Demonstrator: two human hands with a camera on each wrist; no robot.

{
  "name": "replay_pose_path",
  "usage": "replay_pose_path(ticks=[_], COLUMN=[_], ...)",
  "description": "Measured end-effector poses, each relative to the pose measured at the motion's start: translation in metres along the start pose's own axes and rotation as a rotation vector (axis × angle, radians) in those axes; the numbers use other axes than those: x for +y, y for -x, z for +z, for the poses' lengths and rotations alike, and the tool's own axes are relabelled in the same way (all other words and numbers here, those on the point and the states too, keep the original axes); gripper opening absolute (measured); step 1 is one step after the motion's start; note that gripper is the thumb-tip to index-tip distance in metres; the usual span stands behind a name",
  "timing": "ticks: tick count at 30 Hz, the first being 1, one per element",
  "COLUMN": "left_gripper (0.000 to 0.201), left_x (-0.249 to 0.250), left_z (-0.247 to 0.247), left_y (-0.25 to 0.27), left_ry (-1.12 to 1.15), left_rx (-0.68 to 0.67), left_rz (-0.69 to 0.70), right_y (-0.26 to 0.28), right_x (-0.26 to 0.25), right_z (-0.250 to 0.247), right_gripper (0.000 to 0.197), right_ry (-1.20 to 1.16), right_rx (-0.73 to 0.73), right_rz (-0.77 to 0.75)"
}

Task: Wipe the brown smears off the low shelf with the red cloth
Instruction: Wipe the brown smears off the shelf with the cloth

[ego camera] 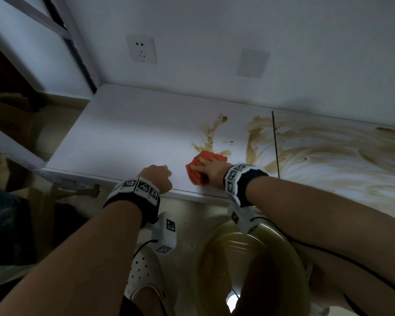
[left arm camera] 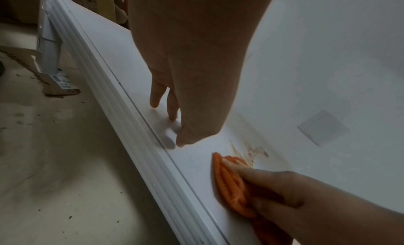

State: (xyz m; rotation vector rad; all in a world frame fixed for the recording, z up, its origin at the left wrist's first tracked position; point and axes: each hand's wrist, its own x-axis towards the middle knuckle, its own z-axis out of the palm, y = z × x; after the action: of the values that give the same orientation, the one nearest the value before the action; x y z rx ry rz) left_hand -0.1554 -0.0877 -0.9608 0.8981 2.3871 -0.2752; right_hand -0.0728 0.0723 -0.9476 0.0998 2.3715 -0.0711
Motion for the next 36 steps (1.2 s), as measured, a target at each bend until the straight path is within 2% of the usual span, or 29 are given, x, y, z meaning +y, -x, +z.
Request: replay_pose_path(ticks=[3, 5, 8, 12, 15, 18, 21, 24, 28, 30, 32, 34, 36], left_gripper=[0.052, 0.052, 0.050, 0.048, 0.047, 0.044, 0.043, 0.043, 0.034, 0.035, 0.035, 0.027, 0.022], left_x=[-0.002, -0.004, -0.005, -0.003, 0.000, 0.001, -0.001, -0.003, -0.002, -0.002, -0.001, 0.000, 0.002], left_z=[-0.004, -0.005, -0.002, -0.002, -0.001, 0.001, 0.001, -0.001, -0.002, -0.003, -0.004, -0.004, -0.003], left_y=[0.000, -0.004, -0.008, -0.010, -0.010, -0.010, -0.011, -0.013, -0.015, -0.016, -0.019, -0.020, -0.021], left_ry=[-0.004, 0.014, 0.062, 0.083, 0.079, 0.063, 0.062, 0.078, 0.088, 0.115, 0.141, 0.146, 0.141], left_rx=[-0.018, -0.023, -0.013, 0.002, -0.002, 0.012, 0.026, 0.014, 0.056, 0.064, 0.070, 0.077, 0.071], left_rz=[0.021, 0.020, 0.002, -0.020, -0.036, -0.032, -0.027, -0.031, -0.023, -0.039, -0.054, -0.059, -0.061], right_y=[0.004, 0.012, 0.025, 0.035, 0.024, 0.012, 0.005, 0.010, 0.036, 0.041, 0.036, 0.025, 0.010], right_x=[0.017, 0.030, 0.036, 0.019, 0.002, -0.005, 0.005, 0.028, 0.050, 0.047, 0.038, 0.029, 0.022], right_z=[-0.002, 0.003, 0.009, 0.012, 0.011, -0.001, -0.010, -0.011, -0.004, 0.002, 0.009, 0.014, 0.013], right_gripper=[0.081, 0.072, 0.069, 0.051, 0.051, 0.052, 0.065, 0.070, 0.047, 0.045, 0.049, 0.049, 0.050], right_ry=[-0.056, -0.136, -0.132, -0.090, -0.083, -0.146, -0.103, -0.135, -0.321, -0.297, -0.272, -0.290, -0.345], right_rx=[0.055, 0.102, 0.077, 0.033, 0.023, 0.022, 0.029, 0.096, 0.118, 0.130, 0.122, 0.104, 0.157], right_rz=[0.054, 0.142, 0.192, 0.092, 0.019, 0.052, 0.041, 0.136, 0.235, 0.255, 0.226, 0.149, 0.118])
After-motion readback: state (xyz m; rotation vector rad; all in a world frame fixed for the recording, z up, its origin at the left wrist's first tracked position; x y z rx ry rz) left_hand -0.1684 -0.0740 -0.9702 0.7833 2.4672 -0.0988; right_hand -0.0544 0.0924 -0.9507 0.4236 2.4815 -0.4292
